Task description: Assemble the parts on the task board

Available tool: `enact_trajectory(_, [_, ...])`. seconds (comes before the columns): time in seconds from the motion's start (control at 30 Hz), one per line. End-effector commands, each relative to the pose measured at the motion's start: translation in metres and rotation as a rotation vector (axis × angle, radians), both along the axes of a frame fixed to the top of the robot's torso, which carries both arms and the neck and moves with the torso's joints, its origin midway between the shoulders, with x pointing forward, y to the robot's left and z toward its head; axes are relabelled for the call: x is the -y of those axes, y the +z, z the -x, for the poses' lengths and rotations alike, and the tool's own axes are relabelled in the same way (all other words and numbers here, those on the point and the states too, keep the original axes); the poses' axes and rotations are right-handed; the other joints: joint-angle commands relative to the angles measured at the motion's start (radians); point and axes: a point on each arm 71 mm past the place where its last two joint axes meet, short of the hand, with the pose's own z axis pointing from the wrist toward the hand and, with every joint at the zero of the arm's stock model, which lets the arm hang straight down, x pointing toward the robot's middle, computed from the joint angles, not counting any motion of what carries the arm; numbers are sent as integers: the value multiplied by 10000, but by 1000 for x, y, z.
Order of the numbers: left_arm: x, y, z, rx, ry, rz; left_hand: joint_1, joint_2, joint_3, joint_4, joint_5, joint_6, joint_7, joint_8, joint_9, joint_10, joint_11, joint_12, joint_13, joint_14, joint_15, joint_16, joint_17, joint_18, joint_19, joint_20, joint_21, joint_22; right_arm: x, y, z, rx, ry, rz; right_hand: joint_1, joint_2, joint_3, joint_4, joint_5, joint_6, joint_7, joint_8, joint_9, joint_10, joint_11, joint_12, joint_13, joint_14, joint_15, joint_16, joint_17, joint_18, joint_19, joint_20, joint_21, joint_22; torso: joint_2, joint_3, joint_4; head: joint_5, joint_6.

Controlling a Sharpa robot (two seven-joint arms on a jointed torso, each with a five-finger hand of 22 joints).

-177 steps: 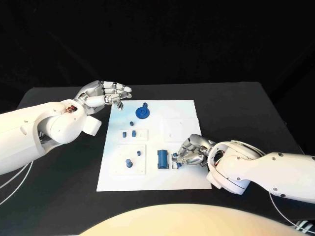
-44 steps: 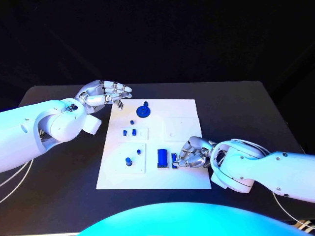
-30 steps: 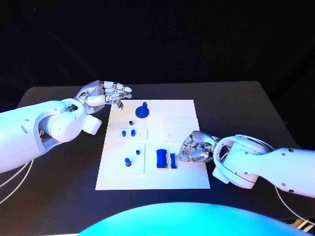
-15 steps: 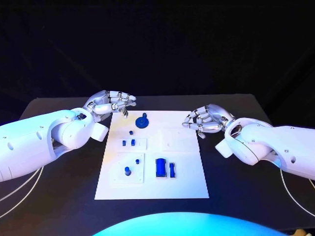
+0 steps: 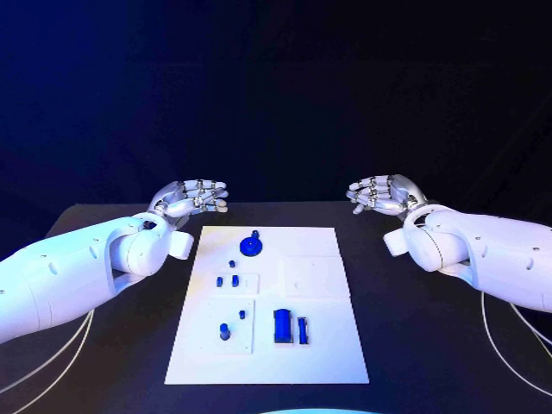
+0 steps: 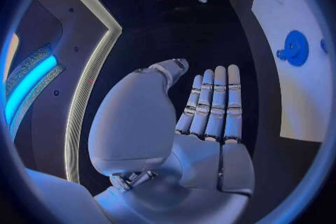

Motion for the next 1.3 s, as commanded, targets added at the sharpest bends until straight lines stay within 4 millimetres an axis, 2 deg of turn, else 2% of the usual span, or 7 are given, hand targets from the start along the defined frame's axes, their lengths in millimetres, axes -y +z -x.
enact_trajectory(0.03, [-6, 3, -6, 722, 1256, 196, 173, 247, -707, 202, -3, -62, -140, -255, -337, -127, 267, -672, -425, -78, 282, -1941, -538, 135, 121, 436, -2144, -1518, -3, 1, -8, 107, 466, -1512, 69, 64, 46, -130, -24, 60, 200, -218, -273, -25, 175, -554, -1012, -170, 190, -1111, -564, 111, -384, 179, -45, -866, -54, 56, 32, 21, 211])
enact_trajectory(0.07, [-1, -1, -2, 77, 205, 1, -4169, 2512, -5090, -2204, -2633, -7412, -1886, -3562, -2800, -9214, -1796, -2860, -1067, -7590, -1481, -6103, -2813, -1615, -6645, -2461, -5133, -3674, 0, 0, -4, 10, -24, -189, -3894, 2161, -4300, -2258, -1936, -7877, -1989, -3154, -4379, -9261, -1445, -3765, -4885, -9493, -1017, -5702, -4435, -1701, -9023, -2174, -652, -8483, -12, 12, 5, 9, 58])
enact_trajectory(0.3, [7, -1, 4, 164, 460, -23, -6414, 2512, -5090, -2204, -2633, -7412, -1886, -3562, -2800, -9214, -1796, -2860, -1067, -7590, -1481, -6103, -2813, -1615, -6645, -2461, -5133, -3674, -14, -1, 6, 144, -174, -738, -5919, 2161, -4300, -2258, -1936, -7877, -1989, -3154, -4379, -9261, -1445, -3765, -4885, -9493, -1017, -5702, -4435, -1701, -9023, -2174, -652, -8483, -75, 92, 78, 27, 371])
enact_trajectory(0.33, [10, -1, 5, 187, 528, -30, -6695, 2512, -5090, -2204, -2633, -7412, -1886, -3562, -2800, -9214, -1796, -2860, -1067, -7590, -1481, -6103, -2813, -1615, -6645, -2461, -5133, -3674, -18, -2, 9, 175, -218, -881, -12980, 2161, -4300, -2258, -1936, -7877, -1989, -3154, -4379, -9261, -1445, -3765, -4885, -9493, -1017, -5702, -4435, -1701, -9023, -2174, -652, -8483, -92, 114, 98, 32, 456])
enact_trajectory(0.37, [13, 0, 8, 226, 645, -44, -14084, 2512, -5090, -2204, -2633, -7412, -1886, -3562, -2800, -9214, -1796, -2860, -1067, -7590, -1481, -6103, -2813, -1615, -6645, -2461, -5133, -3674, -24, -2, 13, 224, -296, -1122, -12980, 2161, -4300, -2258, -1936, -7877, -1989, -3154, -4379, -9261, -1445, -3765, -4885, -9493, -1017, -5702, -4435, -1701, -9023, -2174, -652, -8483, -121, 151, 131, 40, 599])
enact_trajectory(0.67, [44, 3, 37, 542, 1659, -226, -14084, 2512, -5090, -2204, -2633, -7412, -1886, -3562, -2800, -9214, -1796, -2860, -1067, -7590, -1481, -6103, -2813, -1615, -6645, -2461, -5133, -3674, -67, 4, 53, 426, -1000, -2796, -12980, 2161, -4300, -2258, -1936, -7877, -1989, -3154, -4379, -9261, -1445, -3765, -4885, -9493, -1017, -5702, -4435, -1701, -9023, -2174, -652, -8483, -248, 313, 279, 77, 1231])
enact_trajectory(1.3, [69, 11, 70, 805, 2574, -501, -14084, 2512, -5090, -2204, -2633, -7412, -1886, -3562, -2800, -9214, -1796, -2860, -1067, -7590, -1481, -6103, -2813, -1615, -6645, -2461, -5133, -3674, -83, 10, 72, 421, -1346, -3421, -12980, 2161, -4300, -2258, -1936, -7877, -1989, -3154, -4379, -9261, -1445, -3765, -4885, -9493, -1017, -5702, -4435, -1701, -9023, -2174, -652, -8483, -255, 322, 287, 79, 1265])
